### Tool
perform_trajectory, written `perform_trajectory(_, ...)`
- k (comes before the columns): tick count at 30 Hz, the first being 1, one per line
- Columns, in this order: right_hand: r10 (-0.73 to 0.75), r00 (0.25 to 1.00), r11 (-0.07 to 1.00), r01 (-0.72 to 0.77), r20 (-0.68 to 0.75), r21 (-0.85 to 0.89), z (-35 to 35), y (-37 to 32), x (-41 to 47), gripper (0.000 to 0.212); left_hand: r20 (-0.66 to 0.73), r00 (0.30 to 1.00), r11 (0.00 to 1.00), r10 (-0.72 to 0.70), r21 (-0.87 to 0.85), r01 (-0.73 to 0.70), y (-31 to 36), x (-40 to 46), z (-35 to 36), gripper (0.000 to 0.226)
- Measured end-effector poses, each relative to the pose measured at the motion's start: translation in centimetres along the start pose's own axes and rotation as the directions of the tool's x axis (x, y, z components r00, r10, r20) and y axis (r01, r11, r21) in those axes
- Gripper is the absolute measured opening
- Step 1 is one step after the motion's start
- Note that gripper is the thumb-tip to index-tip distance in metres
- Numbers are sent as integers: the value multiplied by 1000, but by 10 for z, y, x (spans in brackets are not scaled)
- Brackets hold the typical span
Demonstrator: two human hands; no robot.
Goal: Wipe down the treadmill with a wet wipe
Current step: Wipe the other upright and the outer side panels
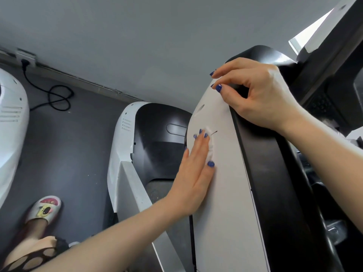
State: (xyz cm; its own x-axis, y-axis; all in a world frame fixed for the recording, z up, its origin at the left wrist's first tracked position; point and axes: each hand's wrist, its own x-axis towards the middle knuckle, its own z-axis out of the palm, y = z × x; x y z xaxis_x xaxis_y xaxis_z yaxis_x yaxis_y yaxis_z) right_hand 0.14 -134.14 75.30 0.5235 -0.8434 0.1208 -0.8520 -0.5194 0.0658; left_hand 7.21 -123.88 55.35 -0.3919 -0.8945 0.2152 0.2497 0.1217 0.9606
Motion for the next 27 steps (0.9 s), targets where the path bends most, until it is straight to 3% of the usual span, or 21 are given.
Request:
perform_trajectory(5, 18, 1000, 1000, -18, -4, 1, -1, -1, 2, 23, -60, 998, 999, -37, 20, 39, 15, 48, -13, 60)
perform_trajectory(14, 17, 999, 1000, -17, -32, 7, -1, -2, 1, 24, 54, 995, 994, 78, 71, -82, 13, -24, 1, 59)
perform_trajectory(21, 24, 998, 1000, -24, -51, -1, 0, -1, 1, 24, -15, 1000, 994, 6, 113, -4, 28, 37, -19, 56)
perform_trajectory(27, 43, 989, 999, -42, -140, 7, -2, 3, -5, 21, 61, 992, 985, 107, 126, -114, 23, -14, -6, 58)
